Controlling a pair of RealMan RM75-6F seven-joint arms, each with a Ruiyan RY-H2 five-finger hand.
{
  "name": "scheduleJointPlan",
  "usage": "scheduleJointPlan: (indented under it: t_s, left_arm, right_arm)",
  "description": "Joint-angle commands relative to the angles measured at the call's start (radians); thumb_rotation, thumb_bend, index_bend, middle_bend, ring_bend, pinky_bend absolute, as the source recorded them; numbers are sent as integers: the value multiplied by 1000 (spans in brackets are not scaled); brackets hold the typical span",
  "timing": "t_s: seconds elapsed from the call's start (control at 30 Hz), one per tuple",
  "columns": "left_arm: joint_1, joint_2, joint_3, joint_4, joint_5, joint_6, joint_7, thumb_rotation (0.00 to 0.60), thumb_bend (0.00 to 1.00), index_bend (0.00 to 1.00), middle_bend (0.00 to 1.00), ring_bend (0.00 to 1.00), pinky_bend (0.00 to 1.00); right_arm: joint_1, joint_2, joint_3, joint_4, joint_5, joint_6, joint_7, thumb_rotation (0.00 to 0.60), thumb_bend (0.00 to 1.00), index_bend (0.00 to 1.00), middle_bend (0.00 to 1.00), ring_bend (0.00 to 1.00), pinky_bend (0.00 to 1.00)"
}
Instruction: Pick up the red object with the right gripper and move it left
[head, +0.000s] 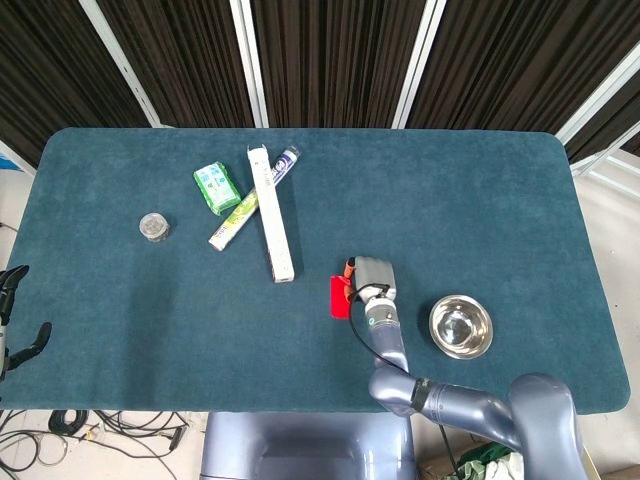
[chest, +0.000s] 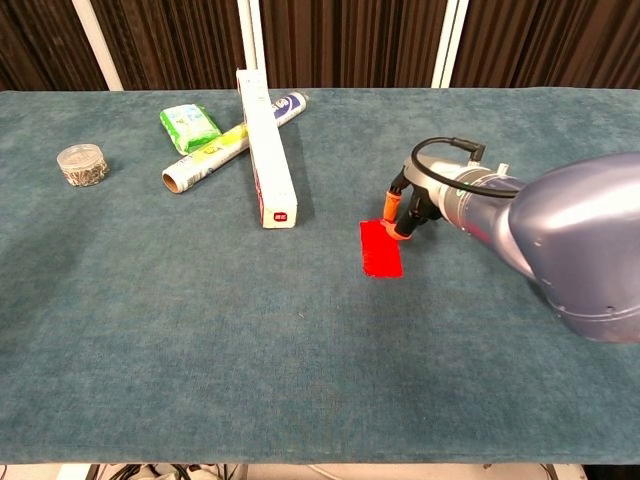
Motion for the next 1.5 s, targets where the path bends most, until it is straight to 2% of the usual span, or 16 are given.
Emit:
scheduleJointPlan:
  t_s: [0.03, 0.8, 1.23, 1.5]
  left_arm:
    - [0, 0, 0, 0, 1, 1, -1, 600, 358, 91, 107, 66, 52]
    - [0, 4, 0, -4, -4, -5, 1, 600, 358, 91, 107, 66, 53]
    - [0, 4, 0, -5, -5, -6, -1, 600, 358, 91, 107, 68, 63]
    - [-1, 5, 1, -6, -6, -8, -2, 600, 358, 91, 107, 74, 71]
  right_arm:
    - [1, -5, 2, 2, -4, 2, 4, 600, 360, 488, 940, 1000, 936]
    - [2, -70, 14, 76, -52, 28, 22, 600, 367, 525, 940, 1000, 936]
    - [-4, -89, 15, 109, -76, 18, 22, 600, 370, 615, 941, 1000, 936]
    - [-16, -94, 16, 112, -114, 11, 56, 600, 419, 661, 943, 1000, 936]
